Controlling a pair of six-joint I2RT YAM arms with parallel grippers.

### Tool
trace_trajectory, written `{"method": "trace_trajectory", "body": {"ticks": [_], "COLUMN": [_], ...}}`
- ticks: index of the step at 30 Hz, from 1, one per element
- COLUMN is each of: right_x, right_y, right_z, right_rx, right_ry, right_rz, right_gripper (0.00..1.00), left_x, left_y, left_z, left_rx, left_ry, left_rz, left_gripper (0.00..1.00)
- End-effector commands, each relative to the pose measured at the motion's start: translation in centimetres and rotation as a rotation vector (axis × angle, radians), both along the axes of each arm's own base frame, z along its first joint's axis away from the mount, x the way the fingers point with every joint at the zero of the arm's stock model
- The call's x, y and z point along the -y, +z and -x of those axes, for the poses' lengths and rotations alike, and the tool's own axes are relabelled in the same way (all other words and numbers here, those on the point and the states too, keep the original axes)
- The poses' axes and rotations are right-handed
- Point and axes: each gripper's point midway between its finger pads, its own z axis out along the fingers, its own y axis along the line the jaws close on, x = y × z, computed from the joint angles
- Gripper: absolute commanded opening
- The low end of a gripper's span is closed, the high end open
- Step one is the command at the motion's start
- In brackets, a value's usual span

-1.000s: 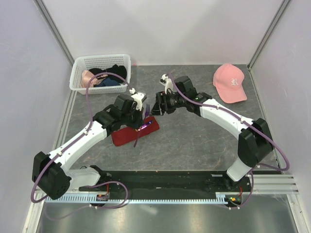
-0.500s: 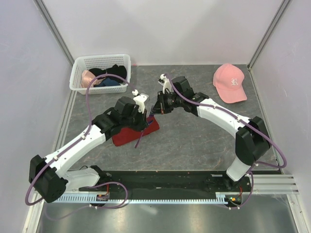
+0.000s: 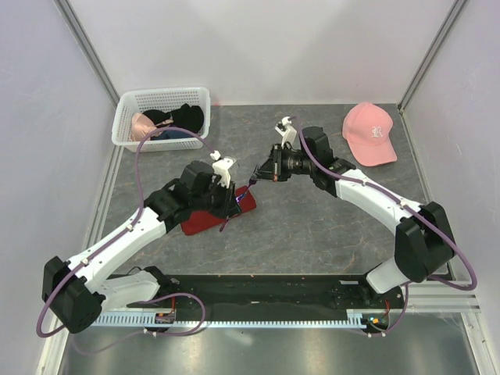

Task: Fold the napkin into a case and place the utensils inside
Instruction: Pass from the right arm to the left, then pass from the left arm to the right

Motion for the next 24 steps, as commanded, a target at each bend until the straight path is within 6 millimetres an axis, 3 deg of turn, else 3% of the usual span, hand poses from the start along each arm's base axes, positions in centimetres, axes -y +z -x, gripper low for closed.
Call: {"method": "trace_trajectory", "body": {"ticks": [1, 2, 3, 6, 8, 9, 13, 18, 24], "right_x": [0.0, 0.6, 0.9, 2.0, 2.3, 2.1, 1.9, 0.9, 0.2], "right_y": [3.4, 3.0, 2.7, 1.5, 1.8, 2.7, 3.2, 4.3, 3.5], "right_z": [0.5, 0.5, 0.1, 0.0, -0.2, -0.4, -0.5, -0.3, 0.1], "right_rx": [0.089, 0.092, 0.1, 0.083, 0.095, 0.123, 0.157, 0.154, 0.112], "right_ry": [0.02, 0.013, -0.007, -0.005, 0.017, 0.027, 0.091, 0.149, 0.184], "right_rz": [-0.091, -0.063, -0.038, 0.093, 0.146, 0.146, 0.175, 0.133, 0.12], "right_gripper": [0.0, 0.06, 0.26, 0.51, 0.57, 0.59, 0.61, 0.54, 0.5], "left_x": [0.4, 0.1, -0.3, -1.1, -1.5, -1.7, -1.9, -2.4, -2.6], "left_y": [1.0, 1.0, 0.9, 1.2, 1.7, 1.6, 1.8, 1.6, 1.6], "left_z": [0.2, 0.2, 0.2, 0.4, 0.5, 0.7, 1.0, 1.0, 0.8], "left_rx": [0.014, 0.021, 0.028, 0.087, 0.128, 0.13, 0.15, 0.151, 0.169], "left_ry": [-0.016, -0.016, -0.012, -0.034, -0.058, -0.066, -0.14, -0.161, -0.165], "left_rz": [0.048, 0.034, 0.015, -0.017, -0.028, -0.038, -0.082, -0.131, -0.147], "left_gripper": [0.09, 0.02, 0.02, 0.02, 0.02, 0.02, 0.02, 0.02, 0.02]}}
